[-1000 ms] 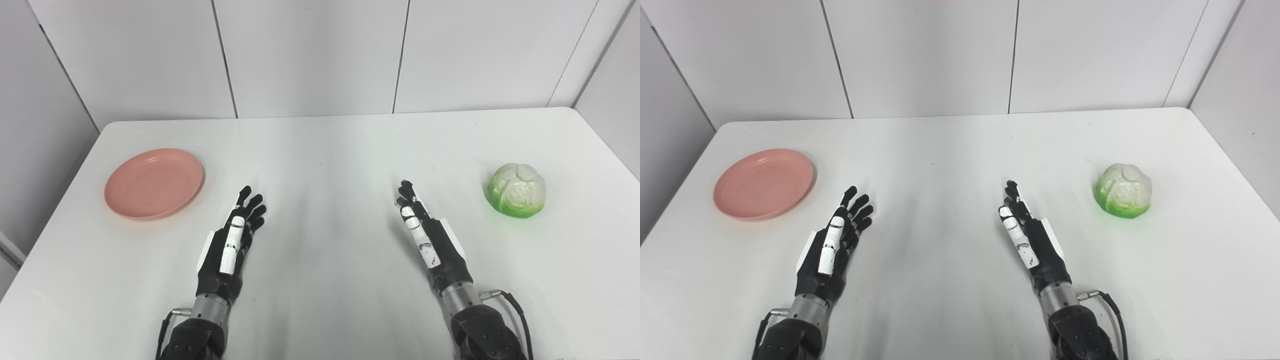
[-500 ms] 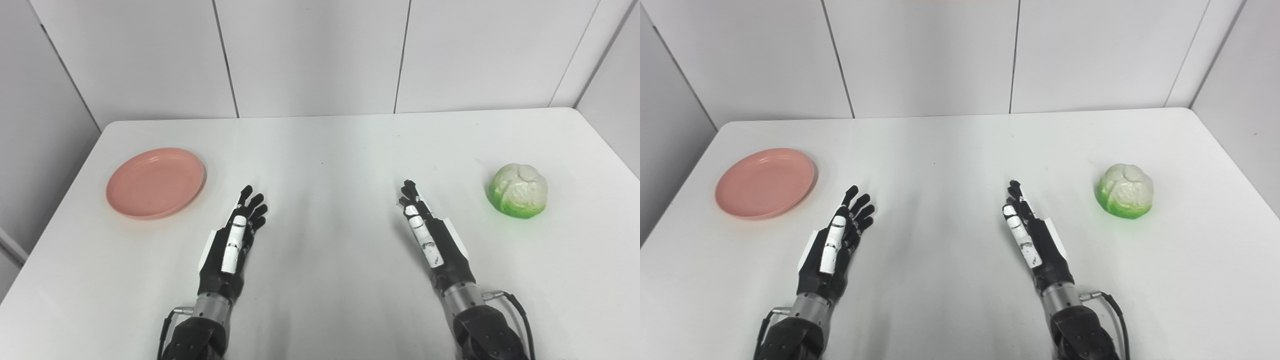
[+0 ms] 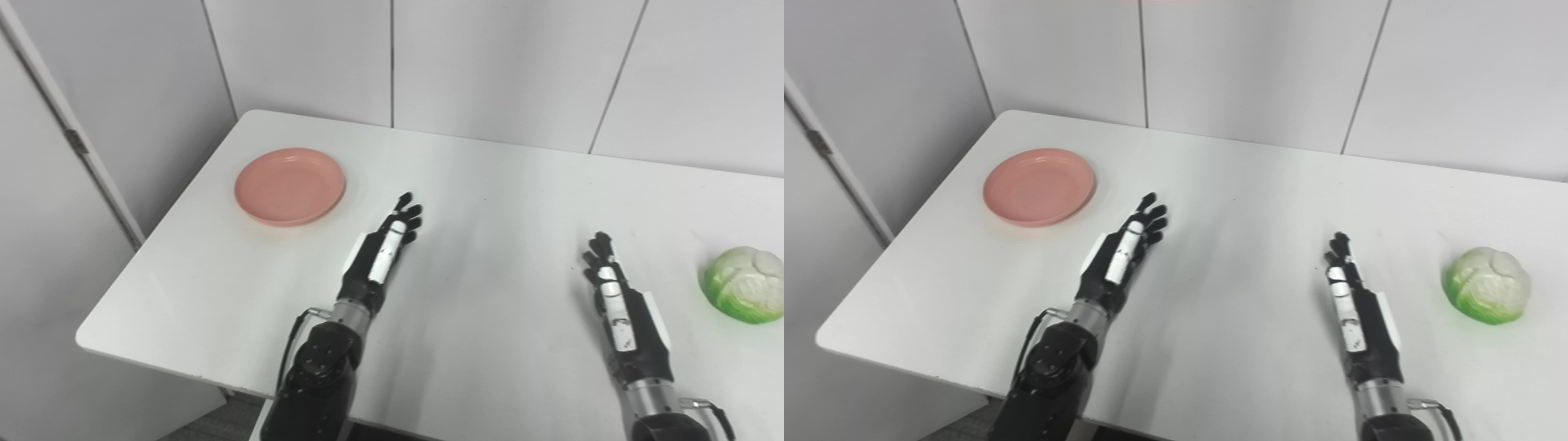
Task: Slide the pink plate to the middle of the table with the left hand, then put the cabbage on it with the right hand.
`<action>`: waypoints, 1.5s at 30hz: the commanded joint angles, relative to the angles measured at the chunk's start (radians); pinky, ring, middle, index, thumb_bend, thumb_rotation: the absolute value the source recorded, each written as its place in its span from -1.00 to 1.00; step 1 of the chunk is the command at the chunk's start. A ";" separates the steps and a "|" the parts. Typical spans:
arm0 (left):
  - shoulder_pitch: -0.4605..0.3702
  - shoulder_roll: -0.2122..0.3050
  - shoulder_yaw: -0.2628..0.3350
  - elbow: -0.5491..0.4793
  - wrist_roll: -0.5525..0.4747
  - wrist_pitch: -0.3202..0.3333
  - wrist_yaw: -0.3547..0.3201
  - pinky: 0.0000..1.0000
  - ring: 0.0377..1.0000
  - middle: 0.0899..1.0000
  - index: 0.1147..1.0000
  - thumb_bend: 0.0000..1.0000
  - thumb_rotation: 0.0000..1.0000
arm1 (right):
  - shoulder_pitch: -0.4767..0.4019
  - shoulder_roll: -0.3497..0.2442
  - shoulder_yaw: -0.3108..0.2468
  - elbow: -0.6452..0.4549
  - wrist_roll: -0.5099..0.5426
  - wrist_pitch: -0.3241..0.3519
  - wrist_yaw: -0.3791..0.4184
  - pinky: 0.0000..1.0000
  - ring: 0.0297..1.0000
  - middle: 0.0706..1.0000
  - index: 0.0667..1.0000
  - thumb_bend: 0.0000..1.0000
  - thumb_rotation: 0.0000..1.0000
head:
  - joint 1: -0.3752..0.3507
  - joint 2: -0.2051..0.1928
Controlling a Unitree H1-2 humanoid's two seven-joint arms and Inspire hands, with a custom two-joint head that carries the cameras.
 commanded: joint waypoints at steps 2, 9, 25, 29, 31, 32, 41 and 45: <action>0.067 -0.014 -0.005 0.121 0.009 -0.050 0.008 0.86 0.85 0.86 0.87 -0.17 1.00 | 0.036 -0.013 -0.011 0.053 0.015 -0.057 0.010 1.00 0.98 1.00 1.00 -0.41 1.00 | 0.002 -0.002; 0.068 -0.014 -0.004 0.116 0.011 -0.039 0.005 0.87 0.87 0.87 0.88 -0.14 1.00 | 0.039 -0.011 -0.009 0.044 0.014 -0.046 0.005 1.00 0.98 1.00 1.00 -0.47 1.00 | -0.001 -0.010; 0.086 -0.012 -0.004 0.079 0.005 -0.027 -0.003 0.88 0.88 0.89 0.90 -0.14 1.00 | 0.038 -0.004 -0.002 0.045 0.005 -0.049 0.003 1.00 0.99 1.00 1.00 -0.49 1.00 | 0.006 -0.022; 0.087 -0.015 -0.006 0.062 0.003 -0.027 -0.005 0.88 0.87 0.87 0.89 -0.13 1.00 | 0.040 -0.002 0.000 0.042 0.000 -0.048 0.000 1.00 0.98 1.00 1.00 -0.50 1.00 | 0.014 -0.030; 0.087 -0.016 -0.009 0.051 -0.001 -0.028 -0.009 0.87 0.87 0.88 0.89 -0.11 1.00 | 0.040 -0.001 0.001 0.044 0.001 -0.048 0.002 1.00 0.98 1.00 1.00 -0.51 1.00 | 0.016 -0.034; 0.087 -0.017 -0.010 0.038 -0.002 -0.023 -0.011 0.87 0.87 0.88 0.89 -0.11 1.00 | 0.040 0.001 0.001 0.043 0.003 -0.045 0.002 1.00 0.98 1.00 1.00 -0.51 1.00 | 0.018 -0.037; 0.084 -0.012 -0.031 -0.131 0.003 0.064 -0.016 0.95 0.89 0.91 0.92 -0.23 1.00 | 0.040 0.009 0.005 0.048 0.010 -0.049 0.006 1.00 0.99 1.00 1.00 -0.56 1.00 | 0.015 -0.043; 0.074 -0.004 -0.039 -0.207 -0.001 0.100 -0.024 0.92 0.90 0.92 0.94 -0.26 1.00 | 0.039 0.010 0.007 0.050 0.004 -0.047 0.003 1.00 0.99 1.00 1.00 -0.54 1.00 | 0.014 -0.042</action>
